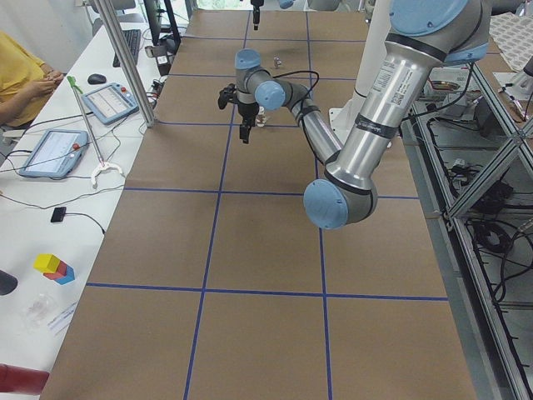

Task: Assemble PPR valve and pipe with both arms
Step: 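Set the valve upright at the table center and withdraw the left arm, then grasp the small silver pipe fitting with the right gripper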

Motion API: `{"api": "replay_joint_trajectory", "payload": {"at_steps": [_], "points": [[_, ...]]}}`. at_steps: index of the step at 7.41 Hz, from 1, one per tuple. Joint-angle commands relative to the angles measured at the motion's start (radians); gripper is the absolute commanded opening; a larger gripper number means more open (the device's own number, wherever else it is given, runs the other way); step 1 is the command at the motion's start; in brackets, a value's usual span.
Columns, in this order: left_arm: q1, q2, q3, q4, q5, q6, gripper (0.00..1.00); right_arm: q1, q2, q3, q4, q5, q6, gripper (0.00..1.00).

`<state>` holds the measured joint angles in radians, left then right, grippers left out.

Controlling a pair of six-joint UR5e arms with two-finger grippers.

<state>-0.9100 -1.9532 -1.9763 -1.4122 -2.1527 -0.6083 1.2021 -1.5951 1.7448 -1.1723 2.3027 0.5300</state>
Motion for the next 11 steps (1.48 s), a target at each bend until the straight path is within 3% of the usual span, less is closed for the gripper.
{"api": "replay_joint_trajectory", "payload": {"at_steps": [1,2,4,6,9,11], "points": [[-0.271,0.207,-0.001,-0.001,-0.207,0.457,0.99,-0.125,-0.025,0.002,0.139,-0.025,0.177,1.00],[-0.352,0.286,0.008,-0.001,-0.213,0.614,0.99,-0.171,-0.037,0.021,0.146,-0.037,0.214,1.00],[-0.467,0.383,0.045,-0.008,-0.214,0.830,0.99,-0.299,-0.095,0.117,0.146,-0.144,0.328,1.00],[-0.484,0.393,0.059,-0.010,-0.214,0.863,0.99,-0.456,-0.104,0.148,0.145,-0.306,0.451,1.00],[-0.483,0.393,0.068,-0.013,-0.216,0.860,0.99,-0.477,-0.144,0.148,0.146,-0.339,0.436,0.98],[-0.483,0.393,0.068,-0.013,-0.216,0.860,0.99,-0.478,-0.140,0.147,0.146,-0.338,0.427,0.55]]}}
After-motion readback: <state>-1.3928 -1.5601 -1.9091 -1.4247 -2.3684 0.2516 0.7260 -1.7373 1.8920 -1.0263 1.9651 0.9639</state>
